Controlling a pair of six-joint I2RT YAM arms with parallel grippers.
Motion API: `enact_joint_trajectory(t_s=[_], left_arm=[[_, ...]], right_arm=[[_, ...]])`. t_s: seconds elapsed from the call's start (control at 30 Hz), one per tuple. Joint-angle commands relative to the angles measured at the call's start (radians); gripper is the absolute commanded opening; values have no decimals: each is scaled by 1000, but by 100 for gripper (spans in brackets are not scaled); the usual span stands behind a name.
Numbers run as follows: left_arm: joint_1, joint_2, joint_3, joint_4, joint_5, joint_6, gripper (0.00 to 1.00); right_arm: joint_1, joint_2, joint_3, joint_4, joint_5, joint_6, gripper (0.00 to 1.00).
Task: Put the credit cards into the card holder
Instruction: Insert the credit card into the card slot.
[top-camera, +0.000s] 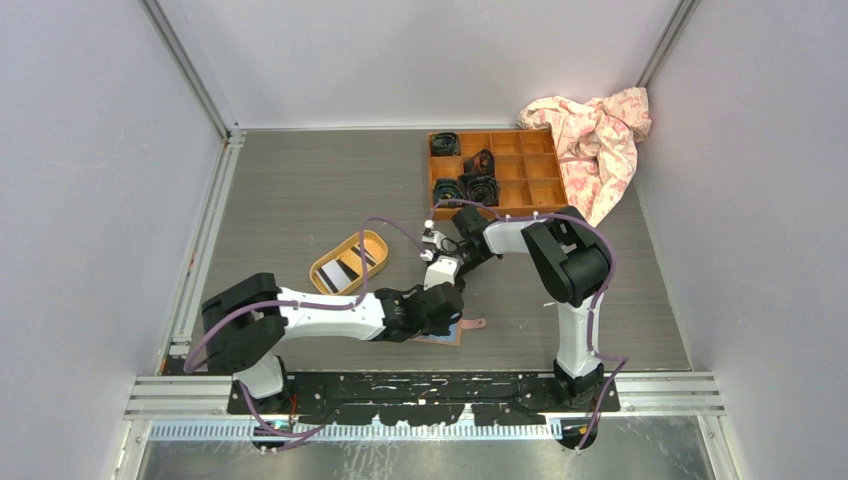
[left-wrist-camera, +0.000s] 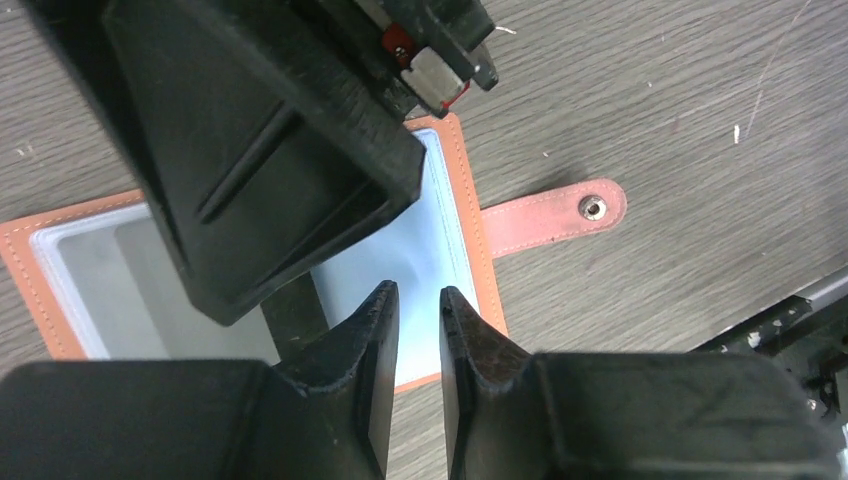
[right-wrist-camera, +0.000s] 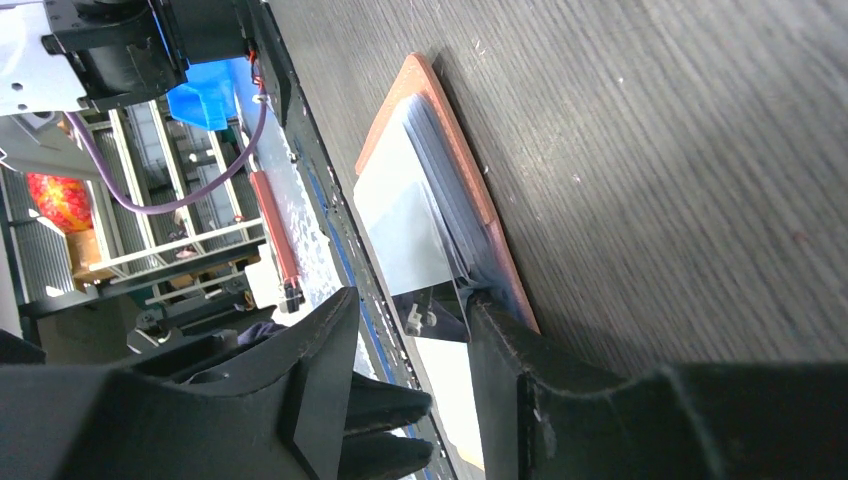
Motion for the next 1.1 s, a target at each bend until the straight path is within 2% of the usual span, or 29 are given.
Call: enact_joint_trajectory(t_s=[0.0, 0.2, 0.57, 0.9, 1.07], left_arm=[[3, 45, 70, -40, -31, -4, 22], [2, 48, 81, -92, -69, 6, 22], [20, 4, 31, -132, -109, 0, 29], [42, -74, -21, -125, -131, 17, 30], [44, -135, -42, -97, -89, 77, 30]], right_arm=[[2, -25, 23, -3, 37, -20, 50], [2, -16, 32, -21, 52, -25, 50], [2, -24, 35, -29, 54, -31, 54], [1, -45, 45, -60, 55, -64, 59], [-1, -62, 58, -103, 60, -114, 60]])
